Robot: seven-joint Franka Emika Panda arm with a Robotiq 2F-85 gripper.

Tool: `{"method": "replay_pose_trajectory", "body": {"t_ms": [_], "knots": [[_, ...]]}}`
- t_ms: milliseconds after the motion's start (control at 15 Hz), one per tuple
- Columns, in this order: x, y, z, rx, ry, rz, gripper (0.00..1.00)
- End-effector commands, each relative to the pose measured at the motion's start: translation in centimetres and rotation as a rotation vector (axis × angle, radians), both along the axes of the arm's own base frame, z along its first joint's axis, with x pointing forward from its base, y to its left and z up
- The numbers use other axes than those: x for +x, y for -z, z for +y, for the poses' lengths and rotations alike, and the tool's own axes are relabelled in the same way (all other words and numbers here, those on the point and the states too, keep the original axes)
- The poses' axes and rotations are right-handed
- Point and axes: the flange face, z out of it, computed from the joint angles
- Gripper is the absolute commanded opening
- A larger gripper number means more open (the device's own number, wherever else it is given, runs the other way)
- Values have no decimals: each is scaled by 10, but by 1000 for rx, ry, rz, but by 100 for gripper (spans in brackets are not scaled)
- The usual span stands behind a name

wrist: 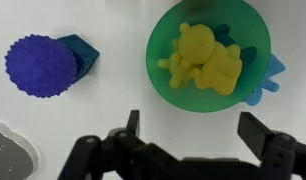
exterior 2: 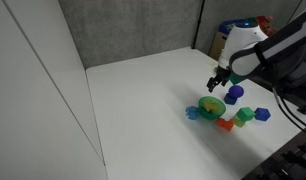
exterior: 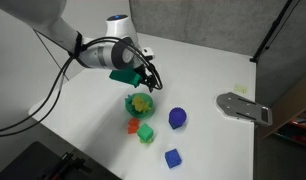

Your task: Put the yellow objects in the bowl

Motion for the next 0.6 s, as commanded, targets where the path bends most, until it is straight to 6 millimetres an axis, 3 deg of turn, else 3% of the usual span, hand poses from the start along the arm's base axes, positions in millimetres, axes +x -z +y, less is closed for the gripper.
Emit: {"method": "replay_pose_trajectory", "body": {"t_ms": [0, 200, 533], "knots": [[-19, -40, -13, 0, 47, 60, 100], [-35, -70, -24, 9, 53, 111, 100], [-79, -121, -44, 77, 21, 193, 100]]}}
